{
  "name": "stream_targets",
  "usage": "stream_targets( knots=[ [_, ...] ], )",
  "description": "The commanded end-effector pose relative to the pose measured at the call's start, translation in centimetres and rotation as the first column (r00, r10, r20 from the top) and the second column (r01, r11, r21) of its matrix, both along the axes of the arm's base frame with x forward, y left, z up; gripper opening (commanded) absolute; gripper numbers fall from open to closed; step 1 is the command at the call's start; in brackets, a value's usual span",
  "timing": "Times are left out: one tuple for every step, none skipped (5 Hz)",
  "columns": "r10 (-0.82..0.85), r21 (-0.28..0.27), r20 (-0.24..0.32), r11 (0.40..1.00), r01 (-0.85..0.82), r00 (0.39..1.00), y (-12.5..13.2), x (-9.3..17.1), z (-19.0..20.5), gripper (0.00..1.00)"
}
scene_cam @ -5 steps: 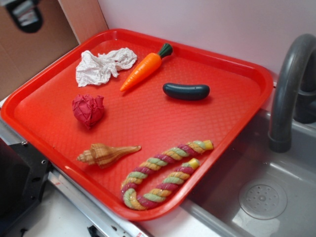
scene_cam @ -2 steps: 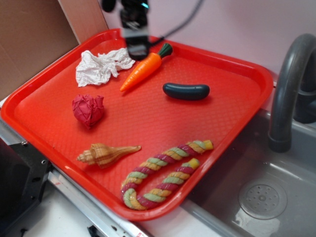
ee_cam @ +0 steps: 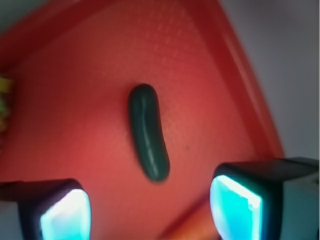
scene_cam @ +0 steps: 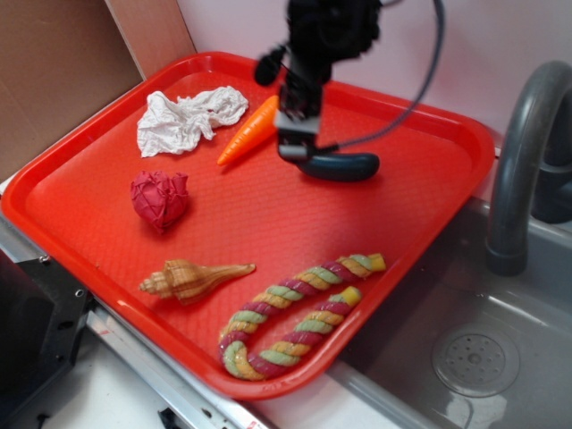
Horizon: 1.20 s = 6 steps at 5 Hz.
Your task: Grab the plastic pickle.
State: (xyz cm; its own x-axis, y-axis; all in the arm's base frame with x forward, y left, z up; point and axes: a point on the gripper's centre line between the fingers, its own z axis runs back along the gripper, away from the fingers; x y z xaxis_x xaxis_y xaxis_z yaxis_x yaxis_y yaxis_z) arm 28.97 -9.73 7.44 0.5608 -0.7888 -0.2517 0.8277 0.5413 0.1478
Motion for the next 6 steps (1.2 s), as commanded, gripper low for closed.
stream_targets(
  knots=[
    [-0.008, 0.036, -0.02, 0.999, 0.009, 1.0, 0.1, 1.1, -2.2, 1.0],
    [-0.017, -0.005, -0.084, 1.0, 0.016, 0.996, 0.1, 0.6, -3.6, 1.0],
    [-0.009, -0.039, -0.098, 0.999, 0.005, 0.995, -0.1, 0.3, -4.6, 1.0],
    [-0.023, -0.073, -0.1, 0.997, 0.016, 0.995, 0.1, 0.2, -5.2, 0.0],
    [0.035, -0.076, -0.049, 0.996, -0.039, 0.998, 0.5, 0.1, -4.3, 0.0],
    [0.163, -0.1, 0.042, 0.982, -0.158, 0.986, 1.2, -0.4, -1.4, 0.0]
  ],
)
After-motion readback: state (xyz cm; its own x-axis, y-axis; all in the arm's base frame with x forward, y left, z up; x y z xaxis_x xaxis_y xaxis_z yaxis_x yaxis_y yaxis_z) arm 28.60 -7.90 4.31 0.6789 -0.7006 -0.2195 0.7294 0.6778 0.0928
